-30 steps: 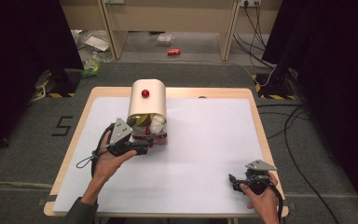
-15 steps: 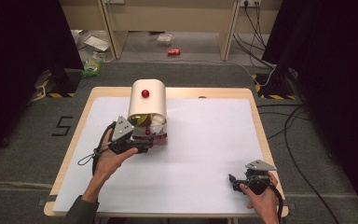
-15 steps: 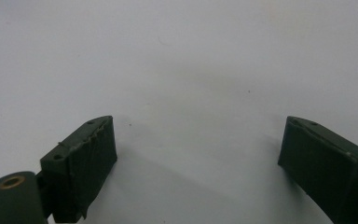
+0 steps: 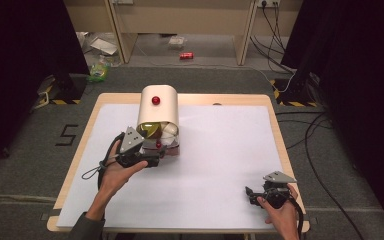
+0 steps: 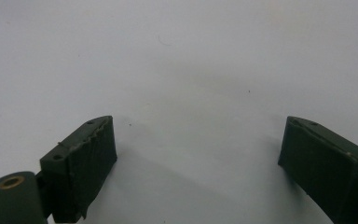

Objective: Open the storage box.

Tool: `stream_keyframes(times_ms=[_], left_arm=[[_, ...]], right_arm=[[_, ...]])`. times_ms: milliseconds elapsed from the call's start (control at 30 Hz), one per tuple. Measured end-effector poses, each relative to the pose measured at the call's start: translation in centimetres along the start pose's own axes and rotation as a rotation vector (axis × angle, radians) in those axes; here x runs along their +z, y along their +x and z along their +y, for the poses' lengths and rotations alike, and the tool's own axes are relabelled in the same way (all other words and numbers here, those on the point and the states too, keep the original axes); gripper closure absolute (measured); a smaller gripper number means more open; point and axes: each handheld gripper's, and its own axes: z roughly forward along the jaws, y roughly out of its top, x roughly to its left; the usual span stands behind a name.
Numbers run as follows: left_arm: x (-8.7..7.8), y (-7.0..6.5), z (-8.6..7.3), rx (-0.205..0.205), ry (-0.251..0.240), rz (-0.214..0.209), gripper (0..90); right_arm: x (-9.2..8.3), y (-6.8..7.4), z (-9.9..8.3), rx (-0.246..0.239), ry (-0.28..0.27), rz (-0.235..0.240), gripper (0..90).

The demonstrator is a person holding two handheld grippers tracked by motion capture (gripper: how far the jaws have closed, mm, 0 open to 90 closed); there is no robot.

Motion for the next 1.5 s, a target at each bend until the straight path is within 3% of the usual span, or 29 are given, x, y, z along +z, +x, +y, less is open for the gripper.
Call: stream_keyframes(times_ms=[1500], left_arm=[[-3.1,-2.7,-2.1,-0.022,-0.026,-0.021,19.2]], right_arm=[[0.0,0.0,0.0,0.0,0.0,0.0,11.0]])
